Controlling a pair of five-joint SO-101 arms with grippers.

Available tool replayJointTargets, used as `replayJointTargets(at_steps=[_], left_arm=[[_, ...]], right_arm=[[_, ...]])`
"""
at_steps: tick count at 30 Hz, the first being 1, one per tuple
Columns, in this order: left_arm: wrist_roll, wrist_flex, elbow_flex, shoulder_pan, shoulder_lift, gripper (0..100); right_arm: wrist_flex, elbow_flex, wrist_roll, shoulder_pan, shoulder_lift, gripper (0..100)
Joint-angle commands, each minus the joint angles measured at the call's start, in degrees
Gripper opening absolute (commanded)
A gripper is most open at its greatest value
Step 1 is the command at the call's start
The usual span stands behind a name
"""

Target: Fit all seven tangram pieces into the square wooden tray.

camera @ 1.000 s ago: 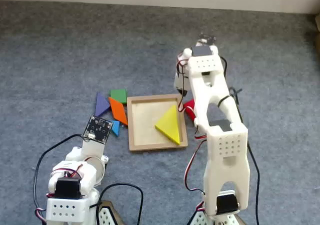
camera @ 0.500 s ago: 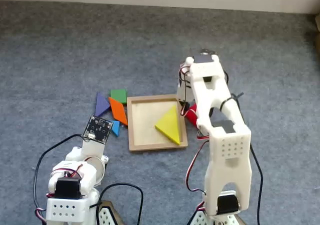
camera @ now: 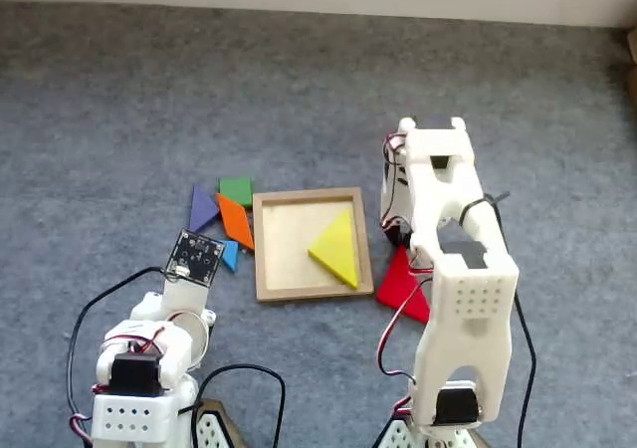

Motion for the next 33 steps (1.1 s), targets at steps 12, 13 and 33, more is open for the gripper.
replayJointTargets(at_steps=[12,13,33], left_arm=[[0.44,0.26,1.10,0.31,-1.45,5],[0.44,0.26,1.10,0.31,-1.45,5],[0.44,0.26,1.10,0.31,-1.45,5]], right_arm=[[6.46,17.10,21.27,1.54,-29.23,0.5],[5.14,20.26,20.75,1.45,-32.22,0.5],[-23.34,66.07,1.32,-6.37,-69.14,37.0]])
